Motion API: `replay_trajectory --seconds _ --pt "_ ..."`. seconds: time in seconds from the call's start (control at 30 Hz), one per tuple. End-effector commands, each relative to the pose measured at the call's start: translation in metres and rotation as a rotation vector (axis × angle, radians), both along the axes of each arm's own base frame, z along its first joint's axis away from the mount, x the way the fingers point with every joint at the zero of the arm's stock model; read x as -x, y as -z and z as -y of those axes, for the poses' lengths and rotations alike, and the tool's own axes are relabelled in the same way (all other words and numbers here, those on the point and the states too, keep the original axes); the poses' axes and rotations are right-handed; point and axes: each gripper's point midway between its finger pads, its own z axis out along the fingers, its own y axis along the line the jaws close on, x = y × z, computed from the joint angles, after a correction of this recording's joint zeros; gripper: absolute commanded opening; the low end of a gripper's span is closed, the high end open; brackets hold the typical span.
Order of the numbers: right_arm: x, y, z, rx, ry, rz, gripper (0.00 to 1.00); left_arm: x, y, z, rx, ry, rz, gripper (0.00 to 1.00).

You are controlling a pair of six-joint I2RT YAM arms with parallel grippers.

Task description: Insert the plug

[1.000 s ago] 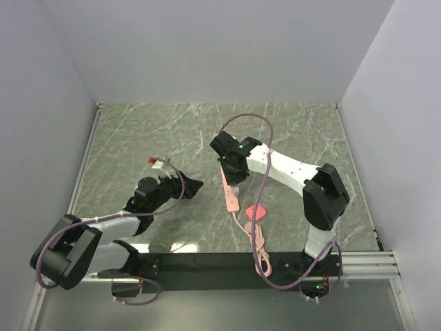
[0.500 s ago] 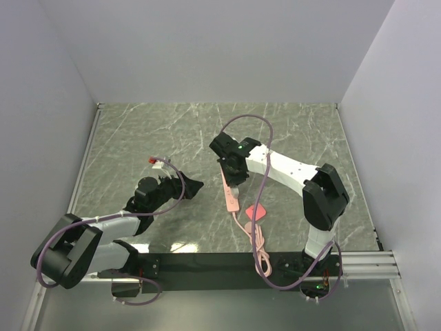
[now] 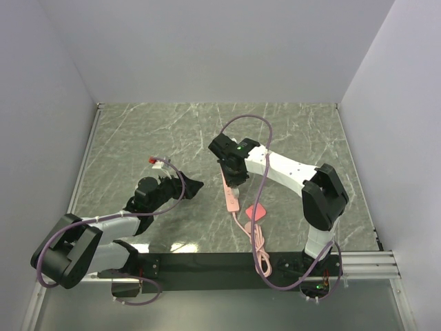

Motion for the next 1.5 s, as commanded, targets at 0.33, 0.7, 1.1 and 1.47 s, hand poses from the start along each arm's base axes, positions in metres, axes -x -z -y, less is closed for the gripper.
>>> replay_trajectory --seconds 0.33,0.7,1.1,1.47 --pt "-0.018 0.005 -0.005 0.021 0.008 0.039 0.00 -0.002 -0.009 0.003 0.021 0.018 0.042 0.85" --pt "-0.017 0.008 -0.002 0.024 0.020 0.029 0.00 -0.002 -0.008 0.004 0.020 0.023 0.039 0.85" --pt "0.004 0.027 -0.010 -0.032 0.032 -0.015 0.00 -0.002 -0.007 0.004 0.019 0.021 0.037 0.85" --pt "0.031 0.046 -0.010 -0.056 0.037 -0.063 0.00 -0.002 -0.006 0.004 0.021 0.023 0.037 0.85"
